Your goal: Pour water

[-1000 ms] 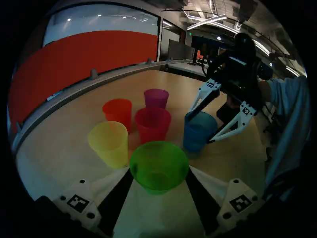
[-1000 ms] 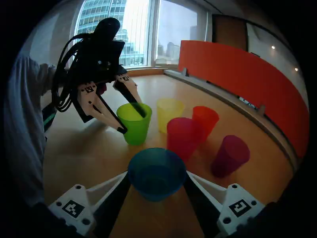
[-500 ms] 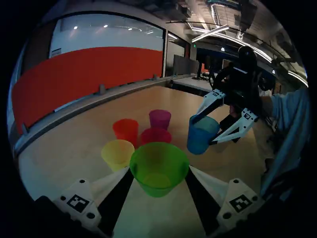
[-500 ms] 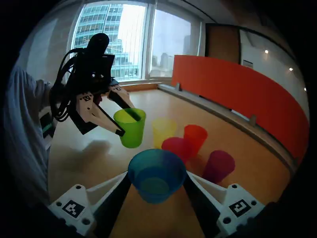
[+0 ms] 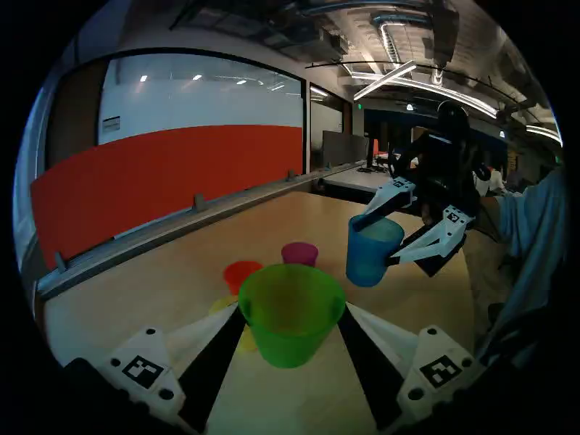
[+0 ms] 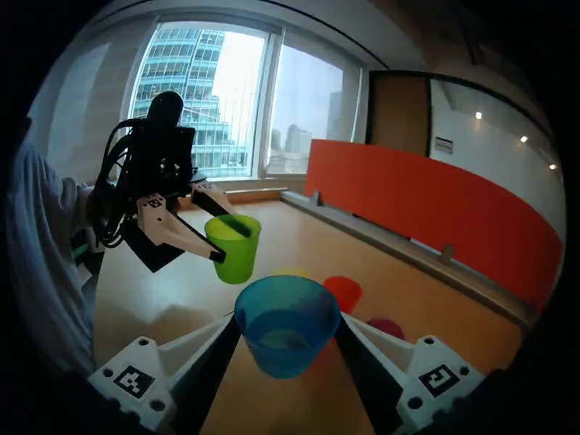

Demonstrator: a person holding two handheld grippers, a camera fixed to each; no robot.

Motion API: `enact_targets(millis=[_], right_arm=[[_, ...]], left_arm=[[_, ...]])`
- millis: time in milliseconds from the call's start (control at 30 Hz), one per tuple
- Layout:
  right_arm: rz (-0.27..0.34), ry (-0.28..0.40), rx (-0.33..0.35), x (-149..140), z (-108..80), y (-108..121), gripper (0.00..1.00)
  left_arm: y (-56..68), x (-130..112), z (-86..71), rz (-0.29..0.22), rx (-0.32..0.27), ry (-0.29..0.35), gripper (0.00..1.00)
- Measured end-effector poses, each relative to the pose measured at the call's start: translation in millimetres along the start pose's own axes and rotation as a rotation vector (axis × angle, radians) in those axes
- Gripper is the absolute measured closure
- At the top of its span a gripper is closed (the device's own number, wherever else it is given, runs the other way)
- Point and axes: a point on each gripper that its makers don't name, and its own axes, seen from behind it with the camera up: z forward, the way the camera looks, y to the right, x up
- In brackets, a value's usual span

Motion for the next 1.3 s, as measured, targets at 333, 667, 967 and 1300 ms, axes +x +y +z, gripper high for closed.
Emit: enact_targets(millis=[333,667,967,1300], right_arm=[[0.042,0.095,-0.022,26.6,-0.2,1.3,0.09],[0.047,0.152,-0.038,47.3,-1.6,6.2,0.09],[0.038,0.169,-0.037,61.4,-4.6,10.7,0.09],[-0.022,0.168,-0.028,79.7,-10.3,11.7,0.09]], left_arm=[[1.3,19.9,-10.6,-0.003,0.006,0.063,0.13],[2.5,36.0,-17.1,0.001,0.012,0.130,0.13],[3.7,46.5,-19.3,-0.009,0.014,0.185,0.12],[7.8,59.3,-24.2,-0.026,0.003,0.240,0.13]])
